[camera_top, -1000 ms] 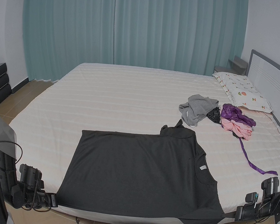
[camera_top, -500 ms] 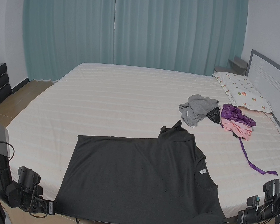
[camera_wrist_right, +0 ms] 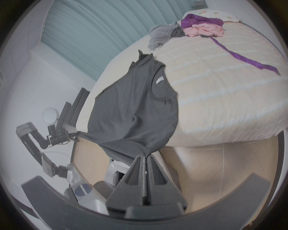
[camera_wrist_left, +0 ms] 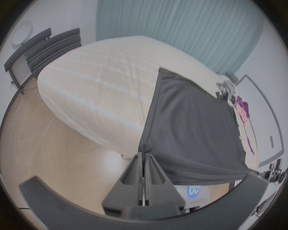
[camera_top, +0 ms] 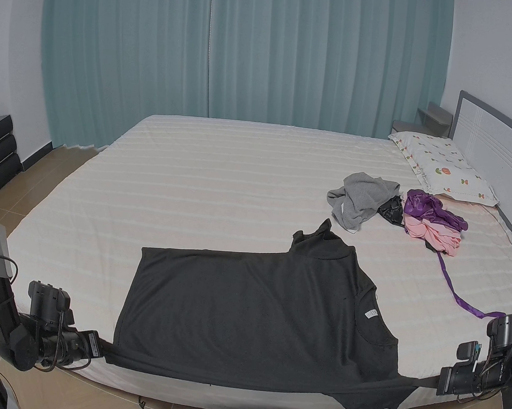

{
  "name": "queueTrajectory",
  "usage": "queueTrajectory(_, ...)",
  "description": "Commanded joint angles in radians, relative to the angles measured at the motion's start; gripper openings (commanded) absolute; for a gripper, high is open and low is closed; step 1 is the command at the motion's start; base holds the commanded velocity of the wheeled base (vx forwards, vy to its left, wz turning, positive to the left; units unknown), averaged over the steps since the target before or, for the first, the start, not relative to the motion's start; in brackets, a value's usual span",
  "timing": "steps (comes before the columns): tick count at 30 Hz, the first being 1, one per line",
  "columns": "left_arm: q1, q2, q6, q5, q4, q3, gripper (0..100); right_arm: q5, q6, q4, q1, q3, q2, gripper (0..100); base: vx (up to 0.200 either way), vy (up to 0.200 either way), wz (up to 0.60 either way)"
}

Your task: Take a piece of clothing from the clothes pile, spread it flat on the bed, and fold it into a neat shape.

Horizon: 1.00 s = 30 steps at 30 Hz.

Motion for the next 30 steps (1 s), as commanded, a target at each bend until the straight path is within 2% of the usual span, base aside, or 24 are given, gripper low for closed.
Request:
queueTrajectory(1,-0.019,0.003,-0.049,0.046,-0.062,-0.048,0,-0.007,0.077,-0.029,0.006,-0.078,-0.007,0,0.0,0.0,0.0)
queueTrajectory(2,-0.019,0.003,-0.049,0.046,-0.062,-0.048,0,-0.007,0.077,-0.029,0.006,-0.078,-0.007,0,0.0,0.0,0.0)
queueTrajectory(3,-0.025,0.003,-0.089,0.077,-0.097,-0.073,0,-0.013,0.12,-0.042,0.008,-0.106,-0.004,0,0.0,0.0,0.0)
queueTrajectory(6,-0.033,-0.004,-0.127,0.1,-0.133,-0.096,0,-0.024,0.128,-0.045,0.011,-0.117,0.004,0,0.0,0.0,0.0)
queueTrajectory(17,-0.033,-0.025,-0.124,0.117,-0.15,-0.081,0,-0.022,0.128,-0.047,0.027,-0.13,-0.007,0,0.0,0.0,0.0)
queueTrajectory(25,-0.05,-0.137,-0.12,0.118,-0.136,-0.041,0,-0.024,0.106,-0.045,0.032,-0.084,-0.038,0,0.0,0.0,0.0)
queueTrajectory(30,-0.048,-0.106,-0.064,0.117,-0.143,0.016,0,-0.027,0.082,-0.045,0.032,-0.048,-0.036,0,0.0,0.0,0.0)
